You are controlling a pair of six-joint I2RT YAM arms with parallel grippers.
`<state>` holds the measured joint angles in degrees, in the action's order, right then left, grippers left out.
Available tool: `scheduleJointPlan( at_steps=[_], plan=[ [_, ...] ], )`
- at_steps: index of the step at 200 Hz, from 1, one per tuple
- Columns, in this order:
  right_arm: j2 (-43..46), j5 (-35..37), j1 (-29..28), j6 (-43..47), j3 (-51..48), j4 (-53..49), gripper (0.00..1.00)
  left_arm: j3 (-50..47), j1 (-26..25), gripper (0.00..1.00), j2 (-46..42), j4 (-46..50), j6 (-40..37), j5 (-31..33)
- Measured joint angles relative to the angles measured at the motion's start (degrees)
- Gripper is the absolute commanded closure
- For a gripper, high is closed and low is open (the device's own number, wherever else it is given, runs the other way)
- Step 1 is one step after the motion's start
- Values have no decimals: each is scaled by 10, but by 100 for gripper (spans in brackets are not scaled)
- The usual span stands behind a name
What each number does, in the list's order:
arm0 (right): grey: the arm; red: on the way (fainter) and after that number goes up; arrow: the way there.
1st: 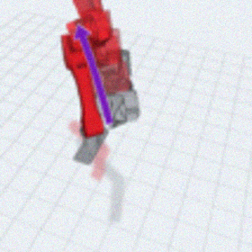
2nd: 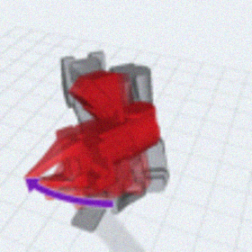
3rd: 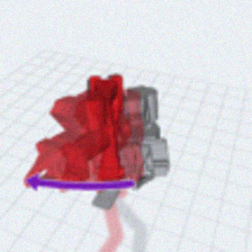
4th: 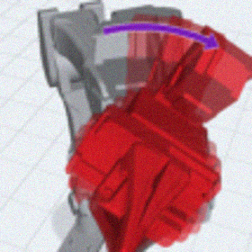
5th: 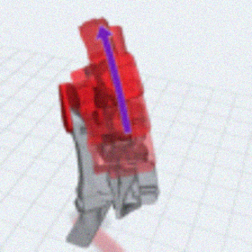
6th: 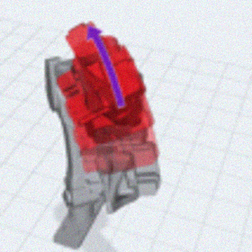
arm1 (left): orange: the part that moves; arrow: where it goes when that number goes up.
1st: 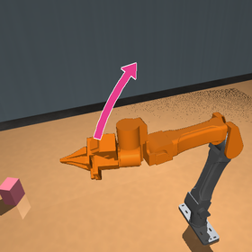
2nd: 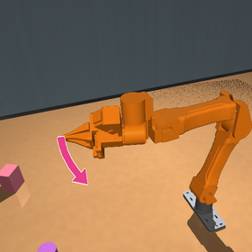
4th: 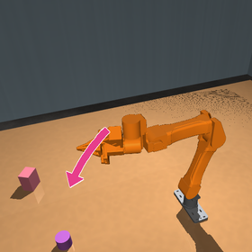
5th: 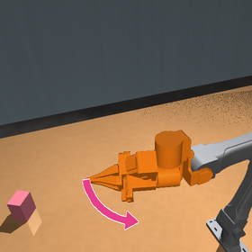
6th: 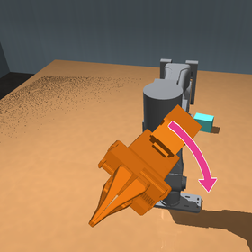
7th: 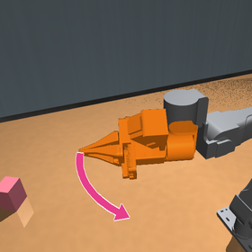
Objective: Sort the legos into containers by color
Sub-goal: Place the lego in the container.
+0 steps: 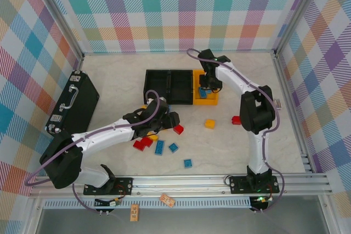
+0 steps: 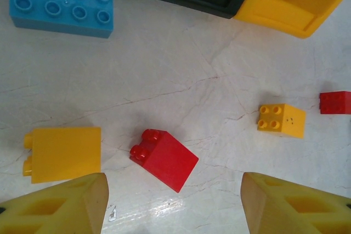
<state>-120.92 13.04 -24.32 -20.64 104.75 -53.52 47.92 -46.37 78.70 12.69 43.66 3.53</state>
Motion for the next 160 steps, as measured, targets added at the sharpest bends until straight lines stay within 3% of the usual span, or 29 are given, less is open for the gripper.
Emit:
scheduleJointPlan(
  at_steps=[89, 160],
  plan=[
    [-24, 10, 0, 3, 16, -15, 63, 0, 0, 34, 7, -7, 0, 2],
    [10, -4, -5, 2, 23, -21, 60, 0, 0, 33, 0, 9, 0, 15]
  ],
)
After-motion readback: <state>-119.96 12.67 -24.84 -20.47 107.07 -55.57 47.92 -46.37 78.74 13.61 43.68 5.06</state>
